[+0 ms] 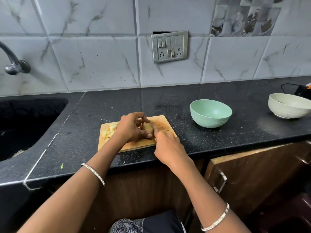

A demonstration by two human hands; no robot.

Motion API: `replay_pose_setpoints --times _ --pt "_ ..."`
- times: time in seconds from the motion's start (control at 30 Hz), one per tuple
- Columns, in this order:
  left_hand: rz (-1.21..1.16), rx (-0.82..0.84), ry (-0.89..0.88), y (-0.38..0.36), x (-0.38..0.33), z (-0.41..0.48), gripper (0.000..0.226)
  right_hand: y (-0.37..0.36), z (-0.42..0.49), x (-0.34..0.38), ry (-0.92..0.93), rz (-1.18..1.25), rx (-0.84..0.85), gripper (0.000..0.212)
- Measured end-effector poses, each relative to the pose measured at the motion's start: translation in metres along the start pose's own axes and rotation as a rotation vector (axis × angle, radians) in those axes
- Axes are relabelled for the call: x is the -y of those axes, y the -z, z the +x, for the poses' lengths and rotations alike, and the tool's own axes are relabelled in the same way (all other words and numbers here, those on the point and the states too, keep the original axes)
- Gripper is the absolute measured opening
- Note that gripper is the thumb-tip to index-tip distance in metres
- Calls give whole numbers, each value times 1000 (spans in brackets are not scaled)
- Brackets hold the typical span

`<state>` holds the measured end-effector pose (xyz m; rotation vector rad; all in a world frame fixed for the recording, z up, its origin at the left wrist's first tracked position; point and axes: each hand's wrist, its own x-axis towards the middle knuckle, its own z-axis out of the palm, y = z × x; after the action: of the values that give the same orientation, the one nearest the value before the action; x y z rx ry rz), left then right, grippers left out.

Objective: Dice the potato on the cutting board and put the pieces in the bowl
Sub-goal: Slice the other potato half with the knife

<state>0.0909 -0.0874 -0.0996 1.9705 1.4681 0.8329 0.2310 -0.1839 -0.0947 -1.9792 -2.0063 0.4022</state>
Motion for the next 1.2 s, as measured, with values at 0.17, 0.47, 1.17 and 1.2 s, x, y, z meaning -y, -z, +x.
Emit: replay_pose_setpoints --times 0.17,0.47,1.17,1.2 --pt "70 -34 -19 -4 3 -1 49 -2 -11 -5 7 -16 -13 68" --pt "594 270 -286 8 -21 14 52 1 -16 -6 3 7 -14 64" --pt "612 474 -366 14 -35 21 37 -5 -24 -16 -2 86 -65 53" --pt "606 471 -371 14 -34 21 37 -5 -25 -16 -2 86 -68 52"
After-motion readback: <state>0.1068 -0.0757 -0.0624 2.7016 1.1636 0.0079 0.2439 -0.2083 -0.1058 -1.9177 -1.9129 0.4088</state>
